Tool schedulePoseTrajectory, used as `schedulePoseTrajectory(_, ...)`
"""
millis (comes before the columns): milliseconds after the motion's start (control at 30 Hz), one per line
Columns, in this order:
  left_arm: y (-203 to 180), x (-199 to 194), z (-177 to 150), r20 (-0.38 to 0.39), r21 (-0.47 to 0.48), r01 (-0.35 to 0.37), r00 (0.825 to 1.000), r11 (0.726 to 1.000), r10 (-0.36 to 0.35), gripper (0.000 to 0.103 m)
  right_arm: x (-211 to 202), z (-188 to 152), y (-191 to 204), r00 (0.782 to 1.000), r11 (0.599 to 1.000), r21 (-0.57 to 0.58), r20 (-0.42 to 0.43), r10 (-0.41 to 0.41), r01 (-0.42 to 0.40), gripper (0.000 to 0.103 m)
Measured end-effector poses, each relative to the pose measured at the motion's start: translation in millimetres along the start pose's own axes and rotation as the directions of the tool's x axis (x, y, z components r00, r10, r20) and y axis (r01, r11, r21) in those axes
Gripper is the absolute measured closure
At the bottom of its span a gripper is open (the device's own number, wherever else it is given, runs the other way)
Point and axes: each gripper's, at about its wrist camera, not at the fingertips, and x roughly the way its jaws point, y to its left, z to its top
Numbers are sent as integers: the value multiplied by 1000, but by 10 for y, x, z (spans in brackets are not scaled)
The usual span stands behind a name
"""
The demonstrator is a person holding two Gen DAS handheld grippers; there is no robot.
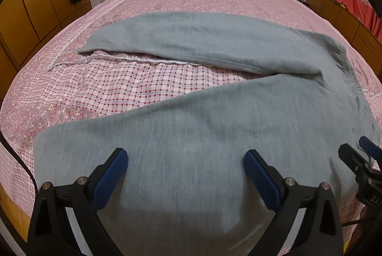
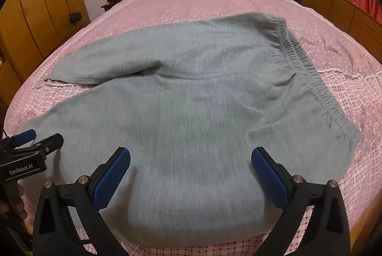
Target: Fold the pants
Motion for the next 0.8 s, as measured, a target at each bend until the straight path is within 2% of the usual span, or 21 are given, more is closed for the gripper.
schedulePoseTrajectory(433, -10, 7, 1, -6, 11, 5, 1000, 1000, -4, 2, 1, -3, -12, 1000, 1000, 2, -4, -8, 8, 0)
schedulePoseTrajectory(800, 36, -89, 219, 27, 65, 6, 1000, 998, -8, 2, -85, 120, -105, 999, 999, -7, 18, -33, 33, 0)
